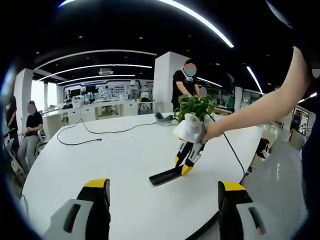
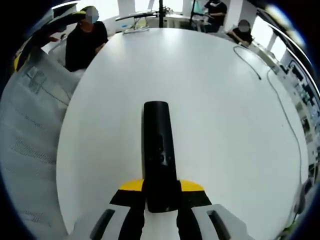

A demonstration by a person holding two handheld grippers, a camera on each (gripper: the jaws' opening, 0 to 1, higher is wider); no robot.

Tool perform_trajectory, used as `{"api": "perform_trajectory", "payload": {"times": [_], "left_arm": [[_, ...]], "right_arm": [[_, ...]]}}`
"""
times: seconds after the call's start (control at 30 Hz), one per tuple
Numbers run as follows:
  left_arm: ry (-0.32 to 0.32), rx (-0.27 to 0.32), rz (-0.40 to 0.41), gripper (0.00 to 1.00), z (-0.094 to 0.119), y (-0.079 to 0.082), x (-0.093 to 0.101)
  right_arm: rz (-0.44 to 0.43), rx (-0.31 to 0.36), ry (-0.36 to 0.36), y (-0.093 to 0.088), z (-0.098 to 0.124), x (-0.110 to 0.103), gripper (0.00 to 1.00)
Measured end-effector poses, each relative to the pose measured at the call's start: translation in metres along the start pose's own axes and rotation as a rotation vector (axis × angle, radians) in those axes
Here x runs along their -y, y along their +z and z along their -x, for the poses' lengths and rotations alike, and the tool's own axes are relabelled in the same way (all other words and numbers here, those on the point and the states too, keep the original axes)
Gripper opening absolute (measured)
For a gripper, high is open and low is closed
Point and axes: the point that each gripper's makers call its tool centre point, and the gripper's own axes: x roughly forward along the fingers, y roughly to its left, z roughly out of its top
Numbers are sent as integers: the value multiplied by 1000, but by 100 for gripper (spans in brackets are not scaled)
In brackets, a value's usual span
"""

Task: Press the specified remote control buttons in sequence, fully releasing each button before pressing the next.

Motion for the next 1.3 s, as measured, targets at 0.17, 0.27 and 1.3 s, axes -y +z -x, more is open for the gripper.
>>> {"api": "perform_trajectory", "payload": {"times": [0.17,0.27,1.3], "left_arm": [[0,-6,-2,93,0,-1,0],[8,-2,-6,93,0,0,-2],[18,-18,-30,94,-1,-4,-4]], "right_arm": [[-1,-4,-1,0,0,6,21],[-1,-6,-1,0,0,7,21],[-163,137,-68,2,1,14,32]]}}
